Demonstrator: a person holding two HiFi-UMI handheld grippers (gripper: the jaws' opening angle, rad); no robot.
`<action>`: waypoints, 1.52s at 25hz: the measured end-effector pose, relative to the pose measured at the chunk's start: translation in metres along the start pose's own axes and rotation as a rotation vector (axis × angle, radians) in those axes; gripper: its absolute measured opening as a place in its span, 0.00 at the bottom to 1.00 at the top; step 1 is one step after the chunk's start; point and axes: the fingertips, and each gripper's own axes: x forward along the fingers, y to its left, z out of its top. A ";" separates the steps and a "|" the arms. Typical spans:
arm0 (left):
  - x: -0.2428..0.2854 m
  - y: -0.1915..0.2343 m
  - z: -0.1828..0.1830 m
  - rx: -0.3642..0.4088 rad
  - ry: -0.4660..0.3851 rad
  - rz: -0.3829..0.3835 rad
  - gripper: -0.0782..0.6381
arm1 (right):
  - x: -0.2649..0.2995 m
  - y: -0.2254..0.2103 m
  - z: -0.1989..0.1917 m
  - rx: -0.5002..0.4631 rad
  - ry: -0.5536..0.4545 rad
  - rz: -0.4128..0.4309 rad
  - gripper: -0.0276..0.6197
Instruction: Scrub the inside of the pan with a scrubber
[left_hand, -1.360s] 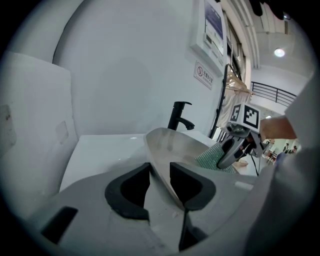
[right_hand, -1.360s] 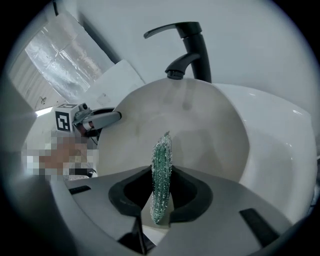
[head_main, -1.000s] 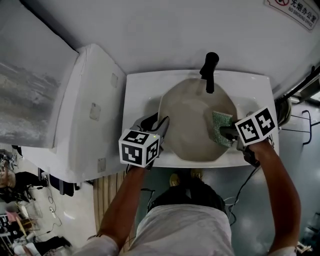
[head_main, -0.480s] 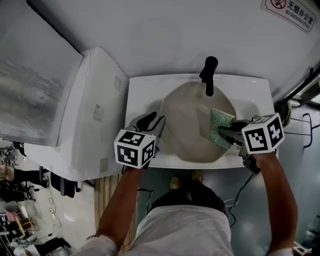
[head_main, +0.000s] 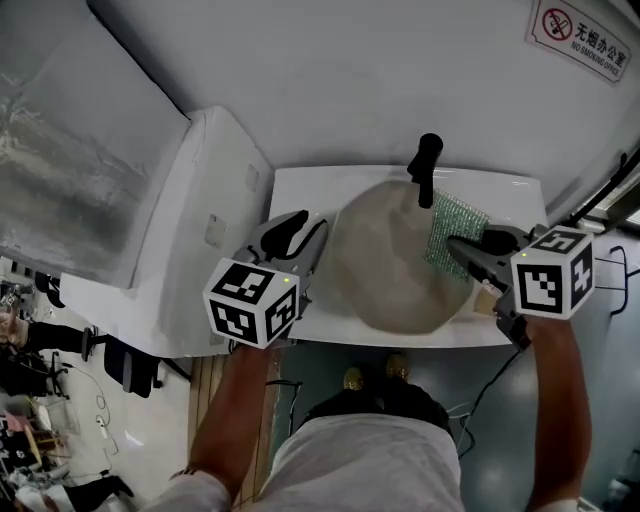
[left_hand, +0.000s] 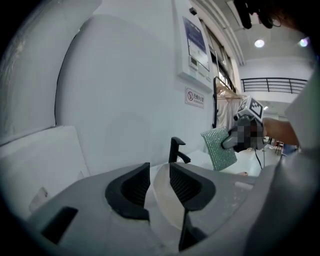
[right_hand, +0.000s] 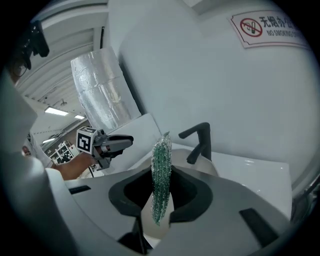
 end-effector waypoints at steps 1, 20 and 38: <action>-0.002 -0.002 0.007 0.007 -0.015 -0.002 0.29 | -0.003 0.002 0.006 -0.012 -0.016 -0.003 0.17; -0.039 -0.065 0.105 0.071 -0.372 -0.152 0.26 | -0.053 0.059 0.075 -0.285 -0.435 -0.037 0.17; -0.067 -0.108 0.127 0.107 -0.588 -0.255 0.18 | -0.085 0.108 0.086 -0.463 -0.738 0.032 0.17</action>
